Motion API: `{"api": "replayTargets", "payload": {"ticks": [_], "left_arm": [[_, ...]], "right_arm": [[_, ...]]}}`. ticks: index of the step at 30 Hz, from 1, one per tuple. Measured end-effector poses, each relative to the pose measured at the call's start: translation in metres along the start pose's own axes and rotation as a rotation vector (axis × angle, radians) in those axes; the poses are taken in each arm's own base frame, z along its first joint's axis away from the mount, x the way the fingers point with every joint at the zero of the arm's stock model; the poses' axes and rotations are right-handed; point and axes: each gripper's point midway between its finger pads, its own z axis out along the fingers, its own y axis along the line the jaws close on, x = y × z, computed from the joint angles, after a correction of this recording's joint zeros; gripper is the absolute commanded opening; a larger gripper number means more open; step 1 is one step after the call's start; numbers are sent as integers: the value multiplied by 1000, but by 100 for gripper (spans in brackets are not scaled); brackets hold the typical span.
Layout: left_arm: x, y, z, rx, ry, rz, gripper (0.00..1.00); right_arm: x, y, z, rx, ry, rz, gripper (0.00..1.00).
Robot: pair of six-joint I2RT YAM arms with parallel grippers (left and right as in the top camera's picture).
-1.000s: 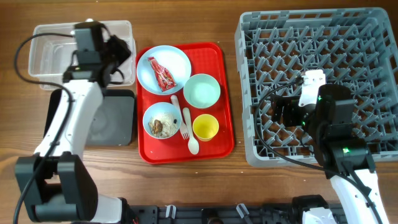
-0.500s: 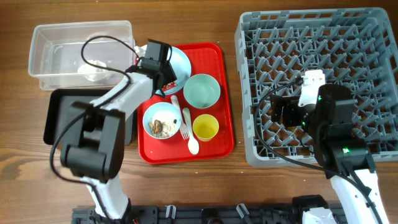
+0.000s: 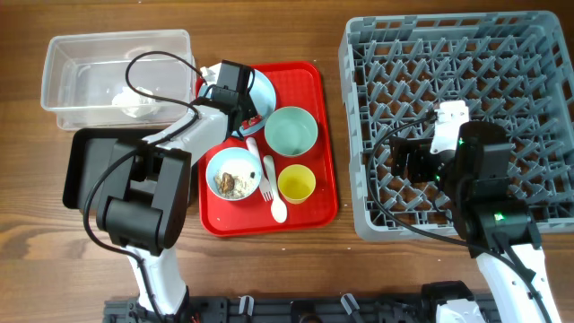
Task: Sort waste into correct bins and load items into the dishwasher rack
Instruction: 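Grasp the red wrapper on the plate with the left gripper, then drop the red wrapper into the clear bin with the left gripper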
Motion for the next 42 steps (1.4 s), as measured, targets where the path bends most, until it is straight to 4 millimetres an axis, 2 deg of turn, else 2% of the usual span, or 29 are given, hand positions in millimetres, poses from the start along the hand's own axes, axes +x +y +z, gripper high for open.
{"api": "replayTargets", "payload": {"ticks": [6, 9, 12, 15, 16, 18, 21, 23, 24, 25, 27, 30, 32, 34, 36, 37, 38, 40, 42], "left_arm": [[-3, 1, -8, 2, 2, -3, 4], [-27, -3, -35, 40, -55, -27, 4], [-70, 0, -82, 93, -169, -82, 4], [-114, 21, -126, 119, -286, -156, 4], [-123, 29, -132, 115, -308, -175, 4], [-133, 50, -134, 89, -327, -212, 4], [-142, 82, -125, 33, -327, -262, 5], [-143, 104, -114, -11, -315, -293, 24], [-142, 114, -107, -34, -306, -310, 44], [-141, 122, -101, -51, -297, -315, 52], [-139, 133, -92, -76, -281, -328, 52], [-141, 137, -93, -79, -283, -316, 53], [-135, 130, -98, -60, -258, -283, 53], [-126, 112, -118, -27, -231, -235, 53], [-109, 94, -136, -8, -188, -178, 48], [-82, 64, -154, 27, -119, -96, 46], [-68, 54, -157, 36, -80, -63, 46], [-25, 41, -159, 11, 51, 30, 45], [5, 25, -160, 13, 127, 106, 45]], "right_arm": [[0, 0, 0, 0, 0, 0, 100], [0, 0, 0, 0, 0, 0, 100], [0, 0, 0, 0, 0, 0, 100], [0, 0, 0, 0, 0, 0, 100], [0, 0, 0, 0, 0, 0, 100], [0, 0, 0, 0, 0, 0, 100], [0, 0, 0, 0, 0, 0, 100], [0, 0, 0, 0, 0, 0, 100], [0, 0, 0, 0, 0, 0, 100], [0, 0, 0, 0, 0, 0, 100], [0, 0, 0, 0, 0, 0, 100], [0, 0, 0, 0, 0, 0, 100], [0, 0, 0, 0, 0, 0, 100], [0, 0, 0, 0, 1, 0, 100], [0, 0, 0, 0, 0, 0, 100], [0, 0, 0, 0, 0, 0, 100], [0, 0, 0, 0, 0, 0, 100], [0, 0, 0, 0, 1, 0, 100], [0, 0, 0, -3, 0, 0, 100]]}}
